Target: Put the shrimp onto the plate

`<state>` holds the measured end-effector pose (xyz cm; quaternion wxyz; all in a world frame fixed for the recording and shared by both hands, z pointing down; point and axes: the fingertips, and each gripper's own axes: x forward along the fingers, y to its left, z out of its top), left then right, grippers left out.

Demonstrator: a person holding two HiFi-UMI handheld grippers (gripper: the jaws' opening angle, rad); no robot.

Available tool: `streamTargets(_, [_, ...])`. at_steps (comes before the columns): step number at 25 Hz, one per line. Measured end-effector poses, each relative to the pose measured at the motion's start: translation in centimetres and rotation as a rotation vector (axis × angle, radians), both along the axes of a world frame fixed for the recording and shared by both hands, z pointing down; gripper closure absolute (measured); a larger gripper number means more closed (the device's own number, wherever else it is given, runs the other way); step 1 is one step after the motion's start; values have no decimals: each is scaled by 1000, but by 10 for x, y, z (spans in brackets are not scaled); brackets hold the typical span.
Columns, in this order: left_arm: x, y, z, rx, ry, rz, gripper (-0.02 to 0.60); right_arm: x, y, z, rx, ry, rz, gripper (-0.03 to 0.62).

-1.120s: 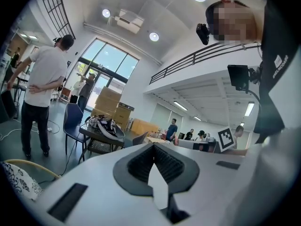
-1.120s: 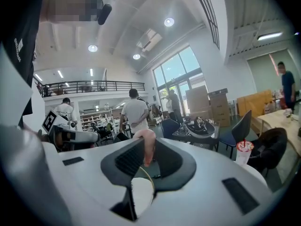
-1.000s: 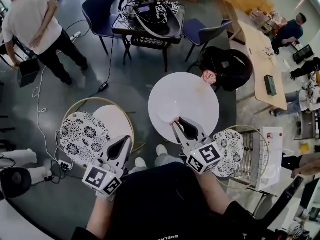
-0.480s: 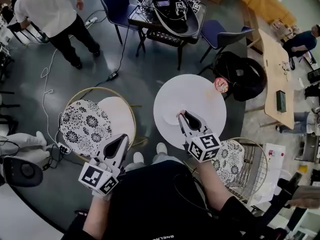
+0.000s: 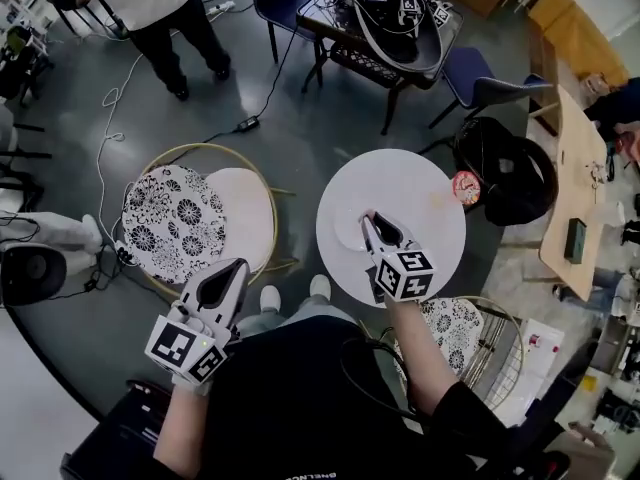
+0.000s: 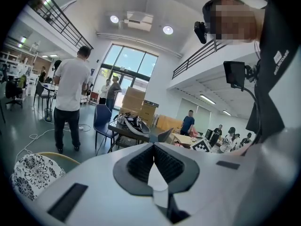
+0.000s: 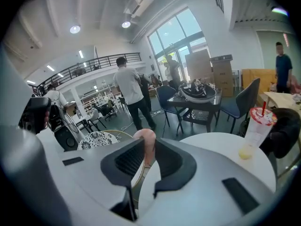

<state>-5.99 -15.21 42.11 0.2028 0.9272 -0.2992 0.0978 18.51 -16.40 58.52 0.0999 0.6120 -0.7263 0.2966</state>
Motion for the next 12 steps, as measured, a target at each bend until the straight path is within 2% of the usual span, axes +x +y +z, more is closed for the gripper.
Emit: streamTargets(12, [-6,3,9,-9,-44,-118,575,8,-18,96,-220,42,-93,517])
